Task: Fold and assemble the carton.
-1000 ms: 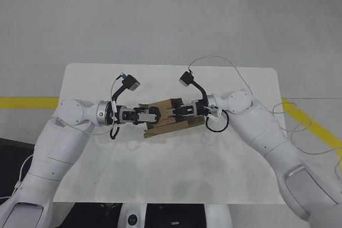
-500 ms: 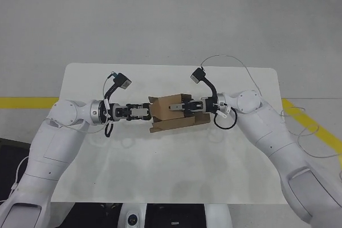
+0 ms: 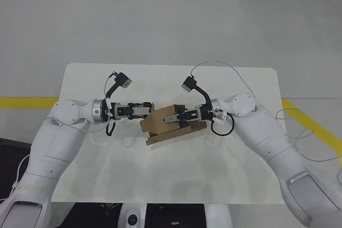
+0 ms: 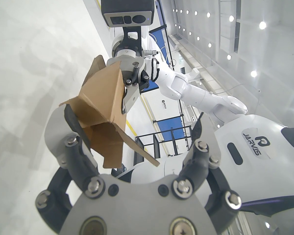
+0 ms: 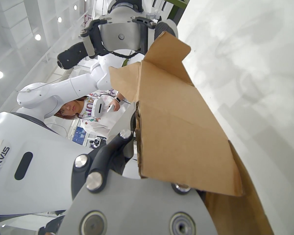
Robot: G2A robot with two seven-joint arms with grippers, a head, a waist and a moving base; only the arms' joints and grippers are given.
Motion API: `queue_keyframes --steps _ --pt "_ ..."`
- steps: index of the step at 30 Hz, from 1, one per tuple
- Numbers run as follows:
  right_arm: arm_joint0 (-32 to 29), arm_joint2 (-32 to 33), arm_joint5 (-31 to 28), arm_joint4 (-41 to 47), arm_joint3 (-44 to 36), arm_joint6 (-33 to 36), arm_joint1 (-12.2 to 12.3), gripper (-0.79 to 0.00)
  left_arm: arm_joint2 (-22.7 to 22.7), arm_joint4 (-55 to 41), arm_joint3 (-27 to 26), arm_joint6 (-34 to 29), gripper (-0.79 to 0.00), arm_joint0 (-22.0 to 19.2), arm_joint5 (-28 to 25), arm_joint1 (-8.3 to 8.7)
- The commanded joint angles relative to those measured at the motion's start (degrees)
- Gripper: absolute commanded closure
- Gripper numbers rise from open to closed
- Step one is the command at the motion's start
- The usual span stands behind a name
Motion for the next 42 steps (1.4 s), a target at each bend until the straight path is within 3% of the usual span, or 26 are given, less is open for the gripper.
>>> queue_keyframes --steps 1,11,25,42 --pt "-0.01 -0.41 0.28 0.12 -0.2 0.28 -0.17 0.0 0.07 -0.2 -0.04 -0.15 -0.785 -0.09 -0.05 -0.02" --pt "1.01 -1.75 0.6 0.58 0.77 0.59 -1.07 0.0 0.01 -0.69 -0.27 -0.82 -0.785 -0.18 -0.2 0.01" --pt "0.41 2.1 -3.3 0.69 3.24 -3.31 -0.33 0.0 -0.55 -0.32 -1.08 -0.52 -0.785 0.64 -0.06 0.24" --pt "-0.9 6.05 -6.12 -5.04 2.93 -12.73 -0.26 0.0 -0.62 -2.0 -3.76 -1.97 -0.785 1.78 1.03 0.39"
